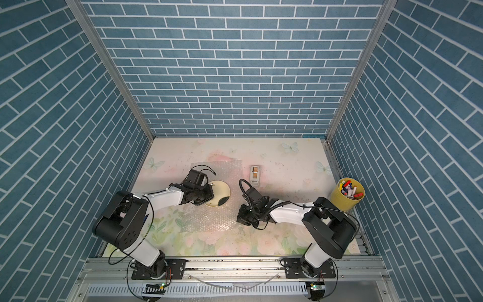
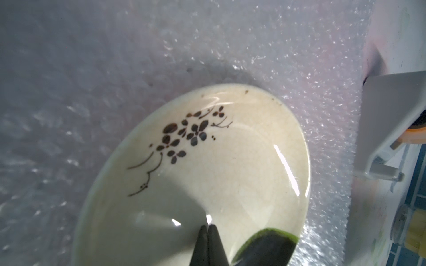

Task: Wrap dinner plates in bubble wrap
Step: Wrap the plate in the bubble wrap.

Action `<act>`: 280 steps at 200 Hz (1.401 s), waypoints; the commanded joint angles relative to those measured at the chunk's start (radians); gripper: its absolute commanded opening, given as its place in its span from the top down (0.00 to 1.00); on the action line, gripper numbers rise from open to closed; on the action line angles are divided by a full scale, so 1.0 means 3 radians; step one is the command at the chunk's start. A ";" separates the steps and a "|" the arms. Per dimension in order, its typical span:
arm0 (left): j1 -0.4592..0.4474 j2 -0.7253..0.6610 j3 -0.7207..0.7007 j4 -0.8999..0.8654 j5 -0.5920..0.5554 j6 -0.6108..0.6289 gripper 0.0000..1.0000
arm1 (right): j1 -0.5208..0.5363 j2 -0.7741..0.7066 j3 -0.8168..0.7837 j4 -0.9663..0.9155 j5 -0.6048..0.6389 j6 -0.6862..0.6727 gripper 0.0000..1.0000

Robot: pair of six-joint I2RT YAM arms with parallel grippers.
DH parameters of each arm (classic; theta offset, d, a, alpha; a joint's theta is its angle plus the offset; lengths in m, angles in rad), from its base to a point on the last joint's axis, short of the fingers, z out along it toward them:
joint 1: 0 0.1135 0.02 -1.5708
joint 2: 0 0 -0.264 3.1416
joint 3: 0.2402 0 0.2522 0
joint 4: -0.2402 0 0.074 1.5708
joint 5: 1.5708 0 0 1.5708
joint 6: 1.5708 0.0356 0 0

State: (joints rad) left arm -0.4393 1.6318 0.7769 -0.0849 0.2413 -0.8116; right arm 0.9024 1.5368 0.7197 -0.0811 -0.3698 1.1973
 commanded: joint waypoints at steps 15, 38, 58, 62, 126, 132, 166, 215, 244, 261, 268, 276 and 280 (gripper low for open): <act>-0.0194 -0.0015 -0.0120 -0.0232 -0.0169 0.0043 1.00 | 0.0009 -0.0293 0.0660 -0.0857 0.0353 -0.0455 1.00; -0.0199 -0.0023 -0.0214 -0.0132 -0.0143 -0.0038 1.00 | -0.0009 0.0138 0.1224 -0.1115 0.0219 -0.0734 1.00; -0.0177 -0.0136 -0.0240 -0.0129 -0.0146 -0.0089 1.00 | -0.0035 0.0563 0.1720 -0.1237 0.0168 -0.0942 1.00; -0.0171 -0.0175 -0.0251 -0.0124 -0.0141 -0.0116 1.00 | -0.0059 0.0653 0.1817 -0.1255 0.0149 -0.0971 1.00; -0.0012 -0.1037 -0.0242 -0.0322 -0.0122 -0.0731 0.63 | -0.0287 0.1817 0.3169 -0.1634 -0.0265 -0.1295 1.00; -0.0013 -0.1089 -0.0252 -0.0322 -0.0128 -0.0779 0.63 | -0.0296 0.1911 0.3264 -0.1673 -0.0307 -0.1314 1.00; -0.0114 -0.1218 -0.0576 -0.0053 -0.0177 -0.1052 0.87 | -0.0342 0.2329 0.3620 -0.1800 -0.0512 -0.1377 1.00; -0.0207 -0.0977 -0.0776 0.0478 -0.0144 -0.1247 0.97 | -0.0418 0.2639 0.4009 -0.1822 -0.0677 -0.1348 0.84; -0.0206 -0.0725 -0.0682 0.0748 -0.0112 -0.1242 0.96 | -0.0450 0.2816 0.4270 -0.1864 -0.0810 -0.1301 0.61; -0.0194 -0.0555 -0.0606 0.0887 -0.0107 -0.1247 0.95 | -0.0476 0.2805 0.4310 -0.1846 -0.0813 -0.1301 0.51; -0.0171 -0.0501 -0.0585 0.0915 -0.0132 -0.1257 0.95 | -0.0486 0.2769 0.4312 -0.1832 -0.0803 -0.1301 0.49; -0.0143 -0.0449 -0.0573 0.0942 -0.0159 -0.1270 0.95 | -0.0503 0.2734 0.4315 -0.1819 -0.0797 -0.1298 0.49; -0.0123 -0.0420 -0.0562 0.0943 -0.0177 -0.1276 0.95 | -0.0511 0.2716 0.4322 -0.1815 -0.0797 -0.1289 0.49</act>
State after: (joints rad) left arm -0.4957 1.4654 0.5762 0.1326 0.2070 -1.1824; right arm 0.7643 2.3688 1.9755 -0.6064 -0.5915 0.8062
